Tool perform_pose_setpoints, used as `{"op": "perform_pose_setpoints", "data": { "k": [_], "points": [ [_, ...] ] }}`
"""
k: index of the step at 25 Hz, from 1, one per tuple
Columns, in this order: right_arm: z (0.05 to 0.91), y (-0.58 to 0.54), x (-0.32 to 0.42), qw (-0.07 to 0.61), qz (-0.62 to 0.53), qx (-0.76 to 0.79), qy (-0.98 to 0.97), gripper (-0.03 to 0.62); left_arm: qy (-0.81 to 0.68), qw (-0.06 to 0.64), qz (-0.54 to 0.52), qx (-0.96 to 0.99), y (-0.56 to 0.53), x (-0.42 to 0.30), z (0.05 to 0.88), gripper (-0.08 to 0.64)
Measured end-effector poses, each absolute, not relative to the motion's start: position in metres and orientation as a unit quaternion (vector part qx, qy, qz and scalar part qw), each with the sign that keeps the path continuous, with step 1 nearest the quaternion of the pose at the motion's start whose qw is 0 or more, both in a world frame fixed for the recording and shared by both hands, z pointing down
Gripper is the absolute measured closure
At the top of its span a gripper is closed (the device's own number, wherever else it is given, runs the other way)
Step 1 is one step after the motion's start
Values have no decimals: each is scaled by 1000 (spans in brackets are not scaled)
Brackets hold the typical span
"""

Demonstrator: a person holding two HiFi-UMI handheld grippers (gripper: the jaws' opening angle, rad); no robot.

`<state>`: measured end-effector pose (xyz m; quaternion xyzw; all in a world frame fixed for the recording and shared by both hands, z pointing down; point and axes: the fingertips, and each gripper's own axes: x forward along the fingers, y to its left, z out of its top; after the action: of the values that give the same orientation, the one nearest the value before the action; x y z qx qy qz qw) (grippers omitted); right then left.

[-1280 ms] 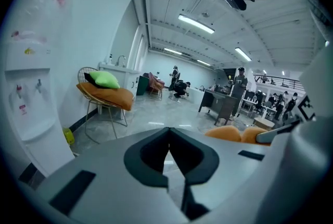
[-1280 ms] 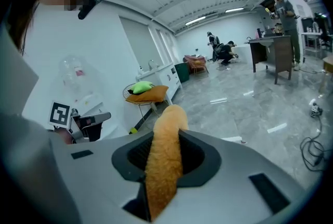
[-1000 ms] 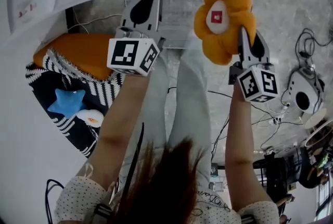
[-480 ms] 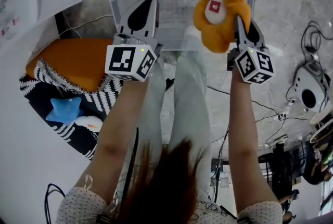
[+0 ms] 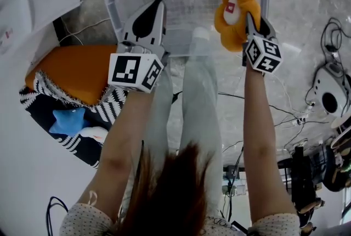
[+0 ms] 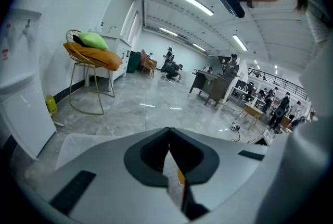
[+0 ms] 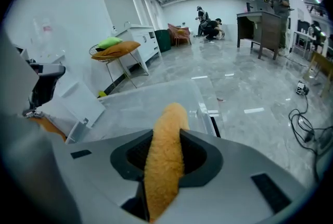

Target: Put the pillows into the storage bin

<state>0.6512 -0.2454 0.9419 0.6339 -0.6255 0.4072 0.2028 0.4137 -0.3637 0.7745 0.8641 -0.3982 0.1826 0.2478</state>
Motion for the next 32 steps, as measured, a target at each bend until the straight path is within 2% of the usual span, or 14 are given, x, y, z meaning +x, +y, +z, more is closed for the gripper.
{"op": "perform_pose_setpoints", "data": {
  "k": [7,14,21,24,27,32],
  "points": [
    [961,-249,665,200,405,650,-611,466,-386,256,189,866,-352,418,786,555],
    [1005,-234,662,330,390,596,-619,402,-372,262,196,869,-343,430,791,555],
    [1003,-228,661,332,412,593,-607,359,-373,263,199,867,-340,423,786,555],
    [981,-230,667,307,408,616,-600,379,-382,262,195,864,-344,419,776,555],
    [947,-242,665,288,389,630,-607,457,-383,255,189,868,-350,418,758,555],
    [872,-269,663,246,354,661,-614,538,-386,242,174,873,-361,421,717,555]
  ]
}}
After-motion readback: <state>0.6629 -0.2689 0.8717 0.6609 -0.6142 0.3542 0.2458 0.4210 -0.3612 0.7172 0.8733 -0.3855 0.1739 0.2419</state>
